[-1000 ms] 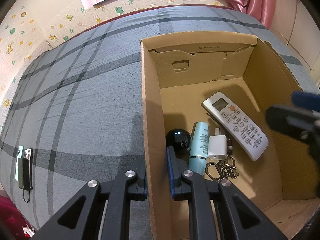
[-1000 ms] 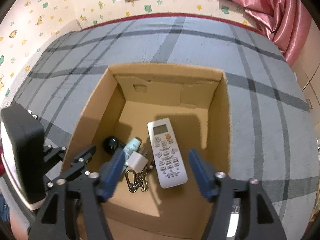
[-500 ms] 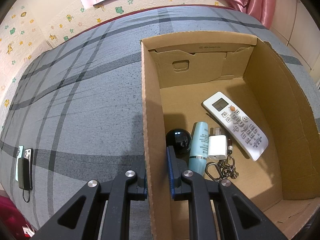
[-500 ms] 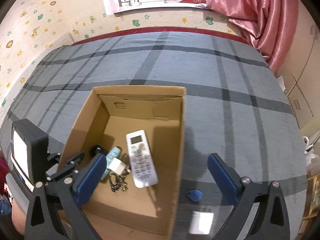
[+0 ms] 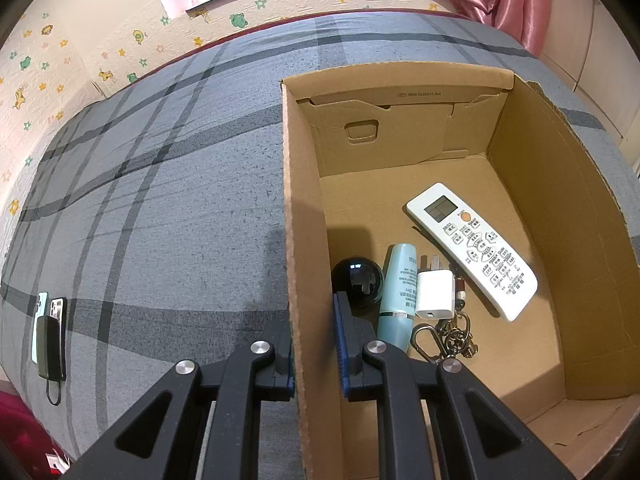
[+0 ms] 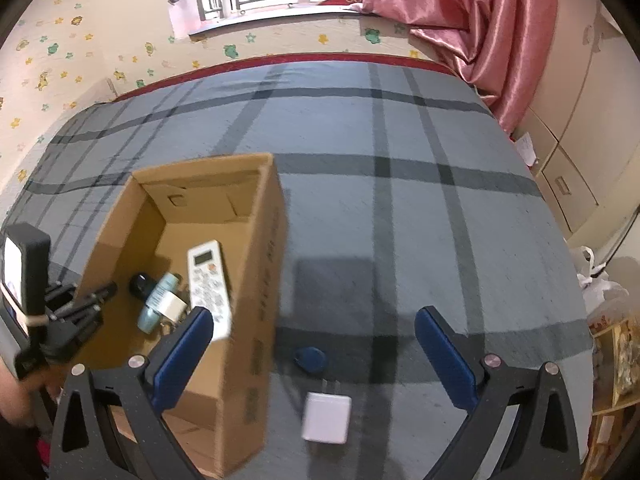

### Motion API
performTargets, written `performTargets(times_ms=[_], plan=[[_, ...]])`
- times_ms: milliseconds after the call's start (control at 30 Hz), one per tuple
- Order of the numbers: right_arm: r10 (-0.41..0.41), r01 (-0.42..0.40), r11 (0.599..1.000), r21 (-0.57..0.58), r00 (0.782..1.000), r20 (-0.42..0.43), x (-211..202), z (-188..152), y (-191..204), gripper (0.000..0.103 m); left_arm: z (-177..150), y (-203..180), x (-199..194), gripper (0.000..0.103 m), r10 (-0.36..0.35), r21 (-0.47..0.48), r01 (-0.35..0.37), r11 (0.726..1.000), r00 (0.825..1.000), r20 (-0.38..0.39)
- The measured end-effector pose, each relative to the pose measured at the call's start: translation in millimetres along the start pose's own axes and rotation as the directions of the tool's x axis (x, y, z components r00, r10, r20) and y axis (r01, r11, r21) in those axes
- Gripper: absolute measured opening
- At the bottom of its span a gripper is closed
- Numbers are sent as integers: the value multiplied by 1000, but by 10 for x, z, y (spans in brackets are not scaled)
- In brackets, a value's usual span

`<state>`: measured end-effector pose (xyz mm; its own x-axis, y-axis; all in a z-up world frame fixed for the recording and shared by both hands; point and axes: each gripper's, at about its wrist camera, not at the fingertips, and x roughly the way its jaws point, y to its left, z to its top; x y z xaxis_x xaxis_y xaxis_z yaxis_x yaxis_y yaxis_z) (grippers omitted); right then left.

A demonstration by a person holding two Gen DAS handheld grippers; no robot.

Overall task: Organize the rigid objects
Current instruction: 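Raise the open right gripper away from the box, then move the right gripper to the larger white charger on the bed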

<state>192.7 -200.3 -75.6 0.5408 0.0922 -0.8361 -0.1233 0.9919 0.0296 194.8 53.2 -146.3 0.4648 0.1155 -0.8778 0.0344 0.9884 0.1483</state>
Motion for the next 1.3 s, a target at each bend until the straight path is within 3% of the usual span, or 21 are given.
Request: performTargets(times_ms=[533, 1033, 1300], plan=[[-40, 40, 999, 17, 999, -2, 151, -590, -354, 103, 4, -17, -6, 16, 8, 5, -8, 1000, 1000, 0], [-10, 8, 1000, -24, 998, -56, 355, -763, -284, 102, 0, -10, -8, 16, 10, 5, -10, 1000, 1000, -1], [-8, 3, 999, -47, 994, -106, 536, -887, -217, 87, 3, -11, -9, 16, 11, 7, -11, 1000, 1000, 0]])
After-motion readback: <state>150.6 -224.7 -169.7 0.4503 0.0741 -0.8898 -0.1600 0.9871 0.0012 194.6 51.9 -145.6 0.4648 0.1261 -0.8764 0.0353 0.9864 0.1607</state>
